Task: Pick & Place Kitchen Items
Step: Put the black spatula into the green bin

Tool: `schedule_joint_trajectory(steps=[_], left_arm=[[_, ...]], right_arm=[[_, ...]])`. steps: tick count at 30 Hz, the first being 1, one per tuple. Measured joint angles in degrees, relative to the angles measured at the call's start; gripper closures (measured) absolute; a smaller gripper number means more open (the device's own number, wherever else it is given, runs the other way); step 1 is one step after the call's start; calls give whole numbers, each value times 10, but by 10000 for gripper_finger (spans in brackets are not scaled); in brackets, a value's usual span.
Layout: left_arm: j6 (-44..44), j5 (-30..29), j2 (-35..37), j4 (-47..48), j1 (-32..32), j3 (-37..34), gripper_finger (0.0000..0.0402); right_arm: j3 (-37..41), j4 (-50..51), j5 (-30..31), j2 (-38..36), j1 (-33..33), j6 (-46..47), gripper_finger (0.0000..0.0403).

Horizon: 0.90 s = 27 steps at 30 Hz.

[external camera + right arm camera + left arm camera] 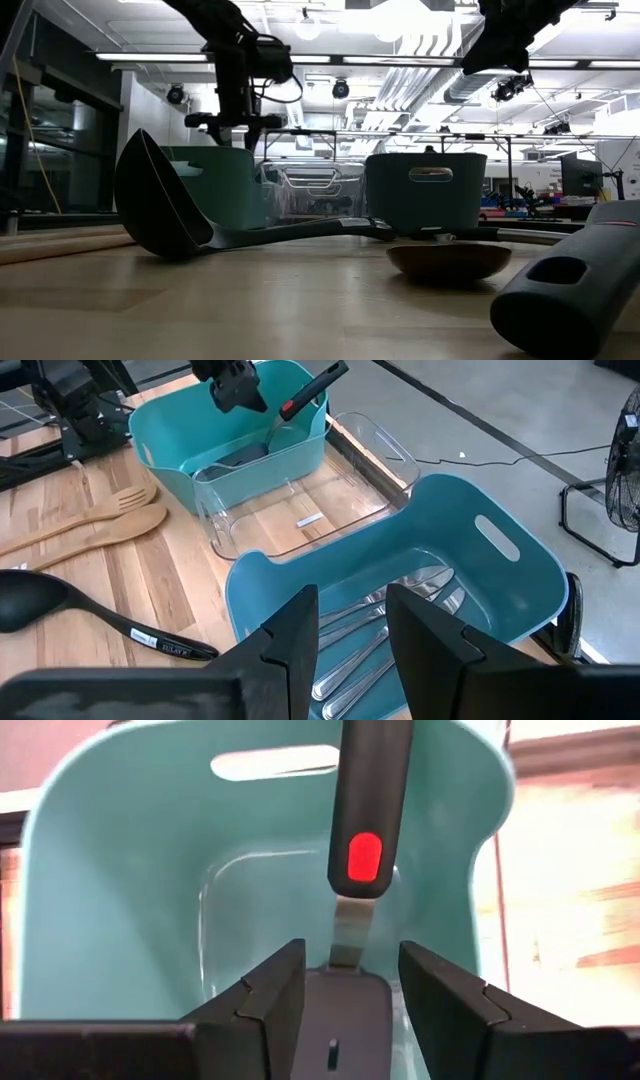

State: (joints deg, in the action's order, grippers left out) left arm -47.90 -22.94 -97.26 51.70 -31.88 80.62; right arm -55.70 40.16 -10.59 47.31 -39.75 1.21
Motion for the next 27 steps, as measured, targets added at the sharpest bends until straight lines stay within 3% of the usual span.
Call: schedule_joint_trajectory(steps=[12, 21, 27], left_arm=[[17, -1, 71, -20, 36, 0, 241], [20, -2, 114, -54, 126, 0, 241], [-11, -38, 140, -53, 200, 0, 241]], right_arm=[[0, 3, 0, 0, 0, 3, 291], [0, 5, -1, 0, 0, 4, 291], [0, 18, -1, 0, 0, 4, 291]])
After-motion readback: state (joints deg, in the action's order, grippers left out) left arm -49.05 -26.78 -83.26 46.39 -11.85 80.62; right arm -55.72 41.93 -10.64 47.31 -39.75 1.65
